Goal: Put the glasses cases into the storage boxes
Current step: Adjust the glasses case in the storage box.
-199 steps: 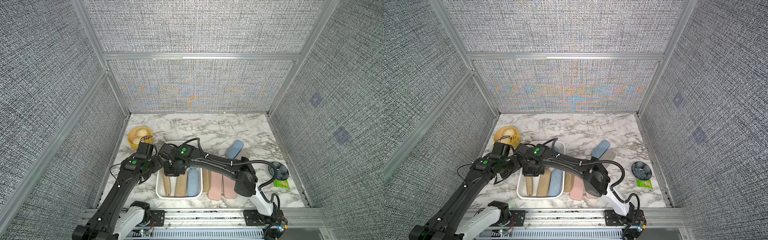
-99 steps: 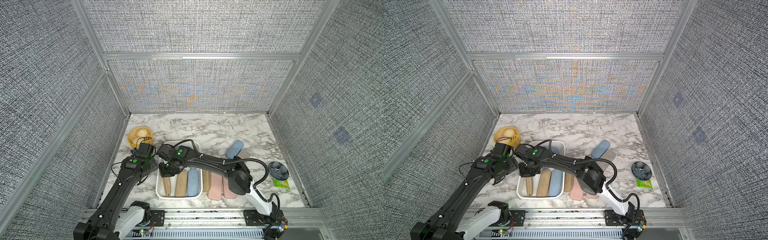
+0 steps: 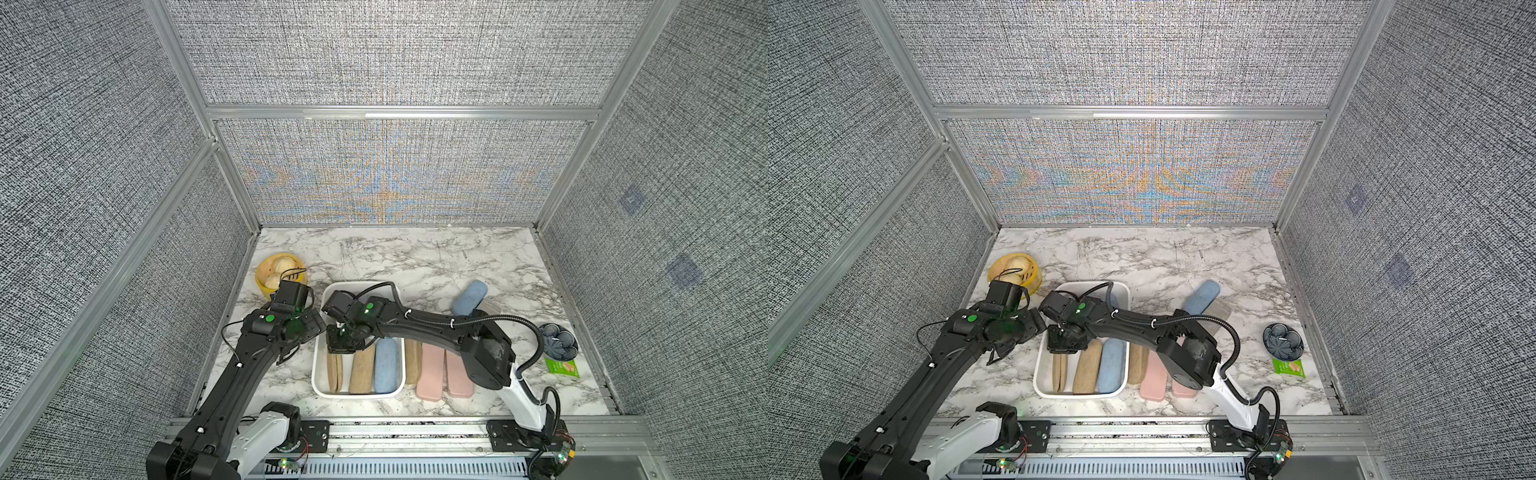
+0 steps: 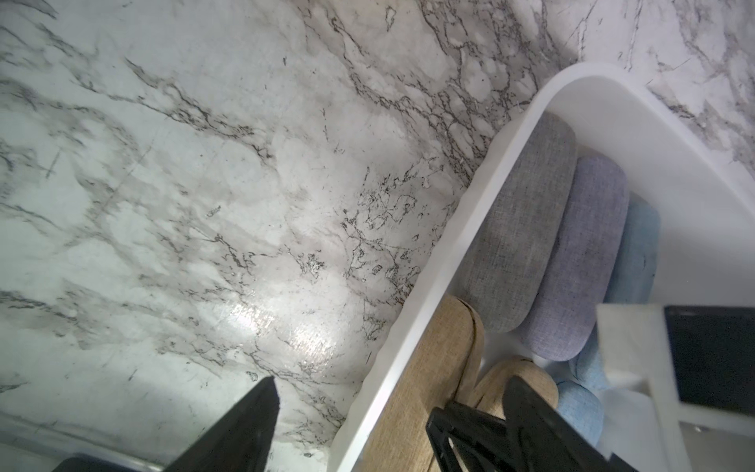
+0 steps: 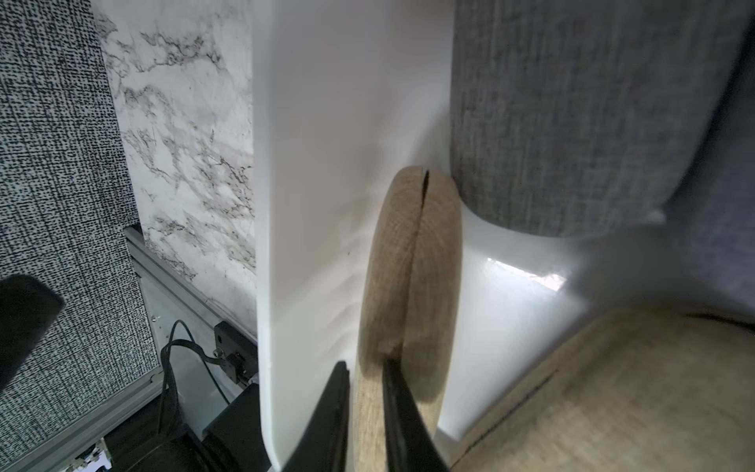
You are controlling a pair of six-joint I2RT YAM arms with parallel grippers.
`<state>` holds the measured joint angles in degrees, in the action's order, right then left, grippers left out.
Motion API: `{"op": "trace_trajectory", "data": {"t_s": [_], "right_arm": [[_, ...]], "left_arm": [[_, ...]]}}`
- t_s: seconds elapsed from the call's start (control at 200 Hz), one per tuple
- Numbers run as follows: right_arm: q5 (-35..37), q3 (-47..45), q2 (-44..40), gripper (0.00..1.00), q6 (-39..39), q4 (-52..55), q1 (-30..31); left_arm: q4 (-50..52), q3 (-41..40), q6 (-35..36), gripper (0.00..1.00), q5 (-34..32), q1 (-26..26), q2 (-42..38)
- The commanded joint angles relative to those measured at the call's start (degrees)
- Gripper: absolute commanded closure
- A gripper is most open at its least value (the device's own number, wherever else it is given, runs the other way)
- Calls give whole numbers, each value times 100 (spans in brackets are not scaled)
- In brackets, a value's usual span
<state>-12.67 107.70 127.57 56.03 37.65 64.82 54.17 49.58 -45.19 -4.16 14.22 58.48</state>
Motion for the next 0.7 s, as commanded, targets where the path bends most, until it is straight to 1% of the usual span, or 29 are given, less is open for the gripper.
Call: {"op": "trace_trajectory", "data": {"t_s": [0.0, 0.225, 0.28, 0.385, 0.42, 0.51, 0.575, 0.615, 0.63, 0.695], "right_arm": [[286, -231, -36, 80, 74, 723, 13], [292, -811, -569, 79, 226, 581, 48], [350, -860, -721, 75, 163, 469, 103], [545, -694, -1040, 68, -66, 423, 230], [779, -628, -1202, 65, -298, 499, 280], [1505, -574, -1796, 59, -398, 904, 372], [2210, -724, -2295, 55, -271, 1431, 376], [2663, -852, -2594, 51, -156, 1830, 366], [2818, -900, -2679, 50, 28, 1998, 357], [3502, -1153, -3096, 43, 361, 2668, 331]], "left_arm": [[51, 85, 19, 11, -68, -3, -2], [137, 337, 52, 11, -3, -7, -38], [125, 326, 98, 11, 63, -7, -93], [-82, 203, 291, 12, 482, 0, -203], [-160, 164, 312, 13, 622, 6, -198], [-391, 167, 344, 17, 1018, 97, -86], [-530, 297, 336, 17, 1198, 283, 89], [-616, 429, 309, 17, 1231, 485, 213], [-651, 479, 295, 17, 1238, 570, 268], [-834, 705, 195, 14, 1245, 974, 537]]}}
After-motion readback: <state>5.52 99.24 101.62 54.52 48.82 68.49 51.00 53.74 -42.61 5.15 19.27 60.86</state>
